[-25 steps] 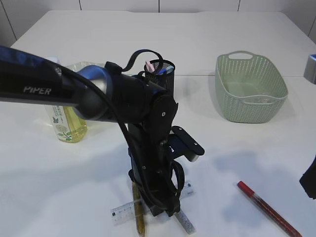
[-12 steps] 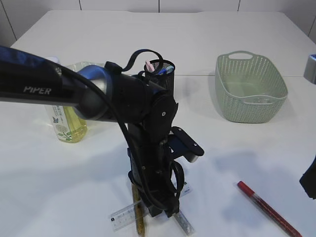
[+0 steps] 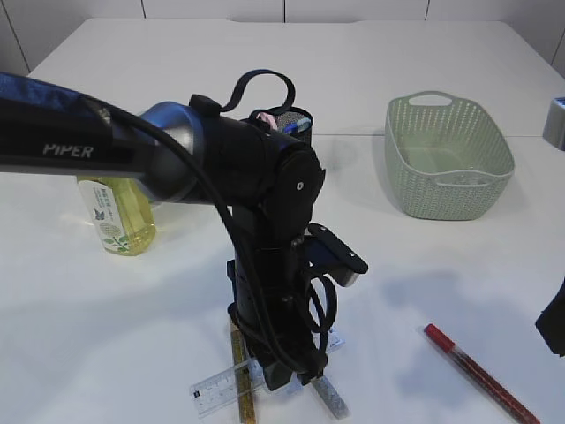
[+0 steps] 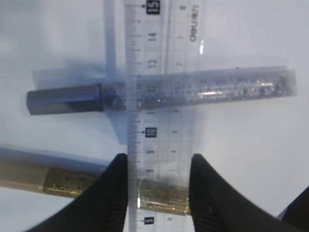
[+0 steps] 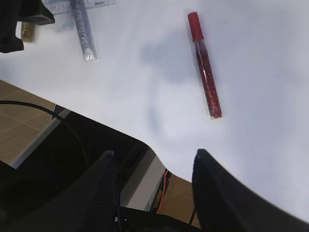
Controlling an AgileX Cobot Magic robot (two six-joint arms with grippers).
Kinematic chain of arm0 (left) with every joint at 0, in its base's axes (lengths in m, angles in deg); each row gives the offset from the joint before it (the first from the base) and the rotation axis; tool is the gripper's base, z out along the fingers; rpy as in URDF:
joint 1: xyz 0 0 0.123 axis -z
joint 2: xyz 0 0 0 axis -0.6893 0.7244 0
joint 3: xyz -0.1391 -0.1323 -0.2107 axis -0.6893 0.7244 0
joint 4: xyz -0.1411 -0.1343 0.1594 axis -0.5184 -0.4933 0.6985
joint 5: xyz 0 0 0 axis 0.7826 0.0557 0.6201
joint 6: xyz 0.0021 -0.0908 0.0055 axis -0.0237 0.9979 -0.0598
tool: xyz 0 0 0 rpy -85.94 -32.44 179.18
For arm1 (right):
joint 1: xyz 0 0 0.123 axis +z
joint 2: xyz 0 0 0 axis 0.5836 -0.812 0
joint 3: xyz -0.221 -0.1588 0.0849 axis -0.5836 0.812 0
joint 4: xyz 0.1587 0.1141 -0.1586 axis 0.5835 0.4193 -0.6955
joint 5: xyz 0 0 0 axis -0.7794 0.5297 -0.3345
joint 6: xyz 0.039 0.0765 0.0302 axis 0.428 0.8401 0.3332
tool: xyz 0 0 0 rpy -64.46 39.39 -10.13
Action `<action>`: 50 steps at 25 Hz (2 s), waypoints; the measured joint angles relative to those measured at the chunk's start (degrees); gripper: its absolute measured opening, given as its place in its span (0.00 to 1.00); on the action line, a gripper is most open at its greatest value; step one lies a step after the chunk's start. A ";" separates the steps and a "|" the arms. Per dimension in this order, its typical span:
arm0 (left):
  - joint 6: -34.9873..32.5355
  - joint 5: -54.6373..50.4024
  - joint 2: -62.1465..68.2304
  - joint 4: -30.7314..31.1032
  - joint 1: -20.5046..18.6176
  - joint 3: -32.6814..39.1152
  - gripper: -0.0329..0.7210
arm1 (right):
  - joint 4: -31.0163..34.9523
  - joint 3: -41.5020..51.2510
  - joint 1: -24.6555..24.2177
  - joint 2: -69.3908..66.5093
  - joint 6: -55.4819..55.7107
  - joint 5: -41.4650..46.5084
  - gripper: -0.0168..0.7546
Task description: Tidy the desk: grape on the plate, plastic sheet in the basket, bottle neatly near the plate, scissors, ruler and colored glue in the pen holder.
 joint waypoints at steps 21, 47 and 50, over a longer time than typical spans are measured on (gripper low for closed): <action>1.56 -1.95 -5.15 -3.96 -0.94 0.00 0.42 | 0.00 0.00 0.00 0.00 -0.09 0.00 0.55; 2.47 40.64 -29.77 -6.01 -2.10 27.48 0.42 | 0.00 0.00 0.00 0.03 -0.09 0.00 0.55; 2.47 49.60 -29.77 -5.96 -2.10 27.94 0.42 | 0.00 0.00 0.00 0.03 -0.09 0.00 0.55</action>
